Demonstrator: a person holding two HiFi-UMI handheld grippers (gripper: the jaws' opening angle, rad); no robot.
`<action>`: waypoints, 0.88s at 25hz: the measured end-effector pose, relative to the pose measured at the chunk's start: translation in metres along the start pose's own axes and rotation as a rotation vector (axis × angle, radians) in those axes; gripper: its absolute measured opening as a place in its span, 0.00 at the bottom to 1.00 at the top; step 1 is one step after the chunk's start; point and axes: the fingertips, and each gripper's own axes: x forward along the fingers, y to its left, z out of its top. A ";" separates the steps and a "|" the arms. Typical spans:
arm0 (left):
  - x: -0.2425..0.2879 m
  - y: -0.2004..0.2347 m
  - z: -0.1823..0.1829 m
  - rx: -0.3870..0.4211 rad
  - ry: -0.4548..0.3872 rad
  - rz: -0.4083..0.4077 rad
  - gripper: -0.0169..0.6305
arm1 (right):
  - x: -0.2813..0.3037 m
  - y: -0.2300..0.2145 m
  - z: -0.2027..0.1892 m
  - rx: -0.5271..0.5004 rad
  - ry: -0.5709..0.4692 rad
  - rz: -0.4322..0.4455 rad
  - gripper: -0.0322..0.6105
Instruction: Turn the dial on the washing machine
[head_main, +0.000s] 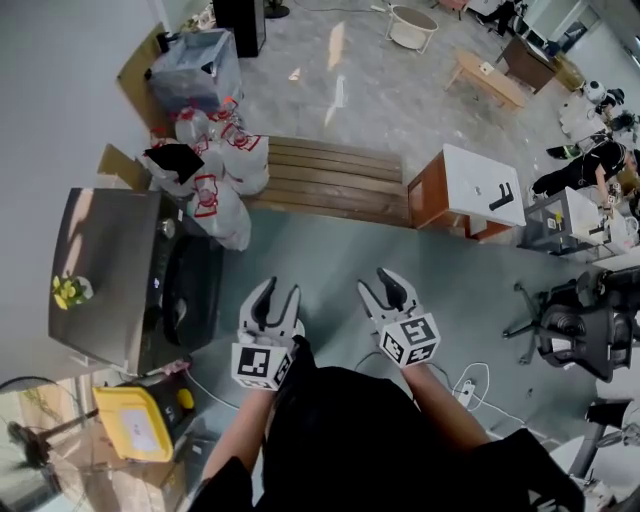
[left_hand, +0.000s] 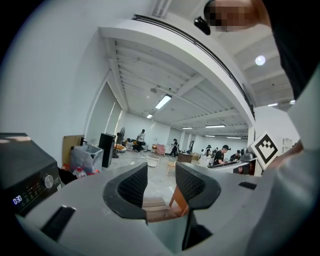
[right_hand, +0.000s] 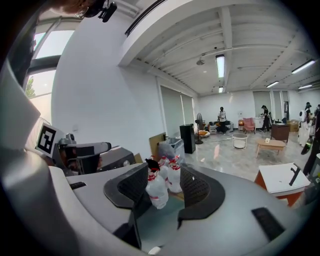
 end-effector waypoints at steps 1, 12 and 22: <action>0.003 0.010 0.004 -0.002 -0.001 0.002 0.26 | 0.010 0.003 0.004 0.000 0.003 0.003 0.35; 0.020 0.093 0.019 -0.010 -0.020 0.021 0.26 | 0.103 0.038 0.038 -0.009 0.020 0.054 0.35; 0.011 0.144 0.020 -0.056 -0.039 0.171 0.26 | 0.174 0.056 0.045 -0.048 0.068 0.179 0.35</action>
